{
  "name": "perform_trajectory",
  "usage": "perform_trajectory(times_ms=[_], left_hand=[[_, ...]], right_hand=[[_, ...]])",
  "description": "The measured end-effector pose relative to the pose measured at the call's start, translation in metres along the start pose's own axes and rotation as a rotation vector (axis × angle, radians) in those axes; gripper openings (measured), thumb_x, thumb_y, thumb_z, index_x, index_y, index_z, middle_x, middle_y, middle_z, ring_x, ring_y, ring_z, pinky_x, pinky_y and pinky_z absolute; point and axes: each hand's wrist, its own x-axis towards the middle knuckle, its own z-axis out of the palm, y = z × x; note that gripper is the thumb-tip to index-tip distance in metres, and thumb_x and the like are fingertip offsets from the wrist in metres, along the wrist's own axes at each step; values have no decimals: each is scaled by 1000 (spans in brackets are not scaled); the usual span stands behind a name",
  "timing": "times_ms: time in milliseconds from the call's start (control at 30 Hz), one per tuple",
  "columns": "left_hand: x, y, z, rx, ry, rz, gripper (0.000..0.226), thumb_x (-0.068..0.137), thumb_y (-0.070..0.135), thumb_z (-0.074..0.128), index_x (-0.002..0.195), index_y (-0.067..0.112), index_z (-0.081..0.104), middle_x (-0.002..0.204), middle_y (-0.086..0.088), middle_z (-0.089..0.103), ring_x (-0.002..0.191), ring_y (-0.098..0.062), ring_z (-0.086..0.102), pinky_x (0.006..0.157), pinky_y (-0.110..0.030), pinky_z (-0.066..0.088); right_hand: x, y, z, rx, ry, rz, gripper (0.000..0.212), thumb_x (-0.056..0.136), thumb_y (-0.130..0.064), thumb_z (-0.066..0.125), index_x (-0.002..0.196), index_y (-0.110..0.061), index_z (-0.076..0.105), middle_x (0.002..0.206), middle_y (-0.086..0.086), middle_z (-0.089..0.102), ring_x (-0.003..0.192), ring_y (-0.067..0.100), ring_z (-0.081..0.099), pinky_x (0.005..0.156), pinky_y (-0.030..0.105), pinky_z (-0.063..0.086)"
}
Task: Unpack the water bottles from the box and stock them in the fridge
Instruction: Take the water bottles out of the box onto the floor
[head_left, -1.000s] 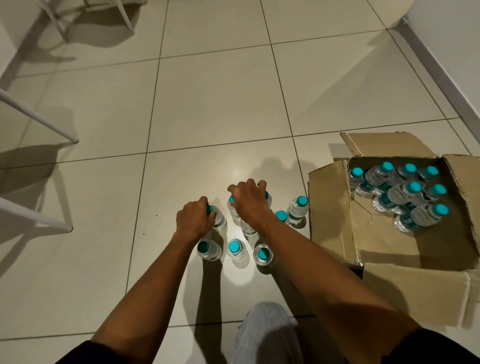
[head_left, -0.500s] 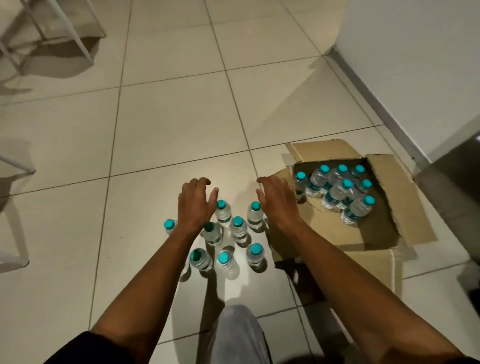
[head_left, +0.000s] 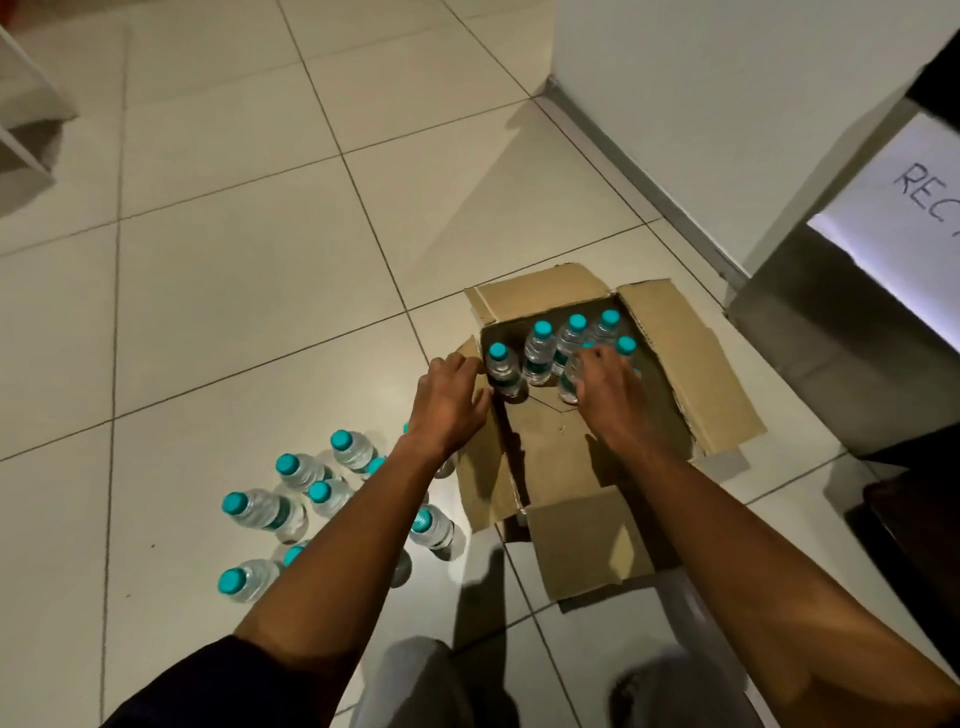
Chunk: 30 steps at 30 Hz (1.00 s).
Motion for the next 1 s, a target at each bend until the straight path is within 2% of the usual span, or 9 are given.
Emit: perform_trajectory(times_ms=[100,200,367,467,533,667,733,867,1000], left_hand=[[15,7,10,43,-18,9,38,94,32,55,128,15,51,125,-10,54,108,-25,48,88,-34,40],[27,13,20,78,-57,3,47,93,30,58,136,15,46,133,-10,50,115,-26,46,94,-35,39],[48,19,32,109,-110,27,58,90,25,63,143,16,40,143,-9,43,123,-29,41,103,-41,37],[59,21,39,196,-177,-5,63,88,28,66,144,21,38,146,-7,40,123,-30,41,103,-44,40],[63,21,45,241,-200,-33,63,86,30,68,142,22,40,143,-8,42,121,-30,41,101,-42,40],[66,21,54,284,-156,-52,54,84,31,69,132,19,49,122,-9,57,110,-29,48,91,-40,42],[63,24,60,356,-191,-41,52,83,36,70,130,22,51,115,-7,61,107,-27,49,90,-39,42],[51,26,68,384,-188,-36,57,82,42,70,133,26,48,112,-5,63,105,-25,48,89,-39,40],[43,23,61,273,-138,-39,52,84,41,69,131,27,52,109,-1,63,101,-22,46,88,-38,40]], right_hand=[[12,9,4,-55,-21,-35,50,88,-15,66,134,-17,47,134,11,47,118,28,49,97,47,44],[22,12,10,-80,-40,-52,53,86,-11,67,135,-18,46,138,11,46,121,30,47,101,49,40],[33,18,18,-143,-105,-82,62,83,-8,69,138,-20,44,145,8,39,122,30,45,99,49,37],[38,23,21,-161,-113,-85,59,81,-9,72,134,-20,48,142,8,40,120,28,46,97,46,38],[38,24,22,-163,-108,-79,54,81,-10,72,130,-19,51,136,9,41,116,28,47,96,45,38],[32,27,24,-158,-132,-88,43,83,-8,70,122,-16,55,127,9,41,108,25,47,94,41,40],[24,28,25,-118,-151,-79,43,83,-6,71,121,-15,55,126,8,41,105,25,47,90,38,42],[8,26,28,-55,-164,-117,48,81,-3,73,123,-16,53,132,9,41,113,27,47,94,39,44],[5,26,27,16,-161,-82,42,84,-7,72,121,-16,54,130,8,41,116,27,47,96,38,47]])
